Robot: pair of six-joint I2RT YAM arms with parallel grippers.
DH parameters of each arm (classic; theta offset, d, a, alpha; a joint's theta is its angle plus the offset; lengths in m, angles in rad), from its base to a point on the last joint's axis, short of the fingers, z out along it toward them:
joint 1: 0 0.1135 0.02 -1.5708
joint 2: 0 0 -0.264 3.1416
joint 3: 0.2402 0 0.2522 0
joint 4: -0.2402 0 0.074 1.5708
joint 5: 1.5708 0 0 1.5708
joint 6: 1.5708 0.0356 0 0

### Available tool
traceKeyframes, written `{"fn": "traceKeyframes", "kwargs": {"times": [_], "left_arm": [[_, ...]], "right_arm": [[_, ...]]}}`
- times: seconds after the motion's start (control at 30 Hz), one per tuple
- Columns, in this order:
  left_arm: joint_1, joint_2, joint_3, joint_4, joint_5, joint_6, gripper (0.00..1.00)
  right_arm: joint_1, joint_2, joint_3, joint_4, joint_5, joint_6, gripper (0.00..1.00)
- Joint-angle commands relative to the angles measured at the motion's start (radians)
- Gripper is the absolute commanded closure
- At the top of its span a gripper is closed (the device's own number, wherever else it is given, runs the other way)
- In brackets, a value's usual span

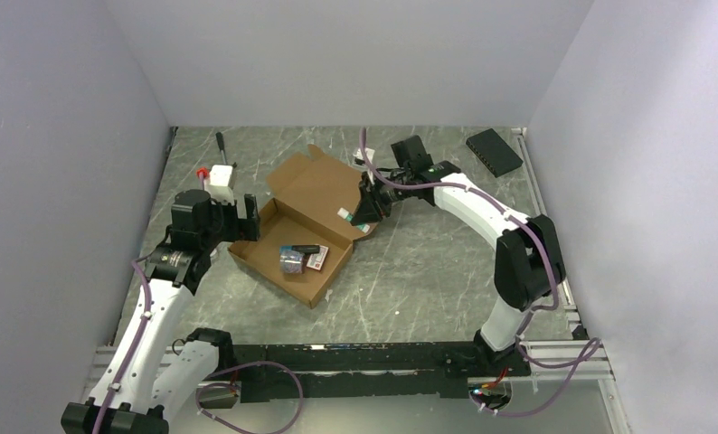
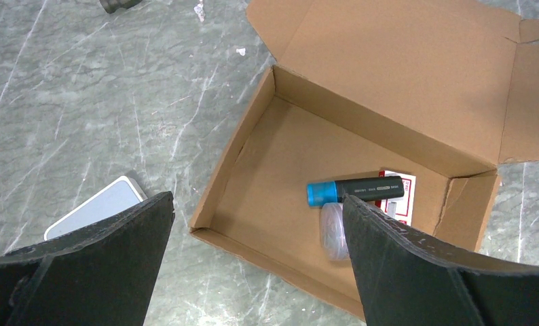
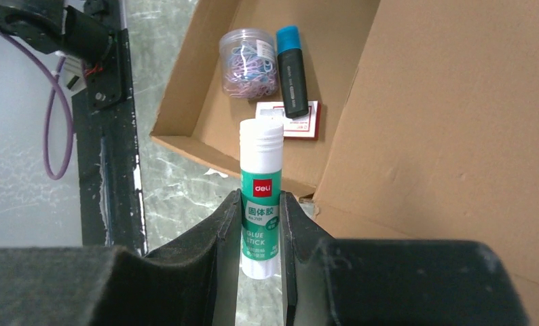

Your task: Fold the paper box

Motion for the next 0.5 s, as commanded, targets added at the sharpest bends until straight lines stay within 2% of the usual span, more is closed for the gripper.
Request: {"fn": "traceKeyframes", "kwargs": {"times": [0.0, 0.47], "left_arm": [[0.005, -0.006, -0.004, 0.035, 0.003, 0.007, 0.02], [0.005, -0.015, -0.007, 0.037, -0.005, 0.01, 0.02]], "right_arm": [[0.032, 0.044, 0.099, -0.066, 0.061, -0.037, 0.96], [0.089, 0.298, 0.39, -0.156, 0.141, 0.002, 0.89]]}}
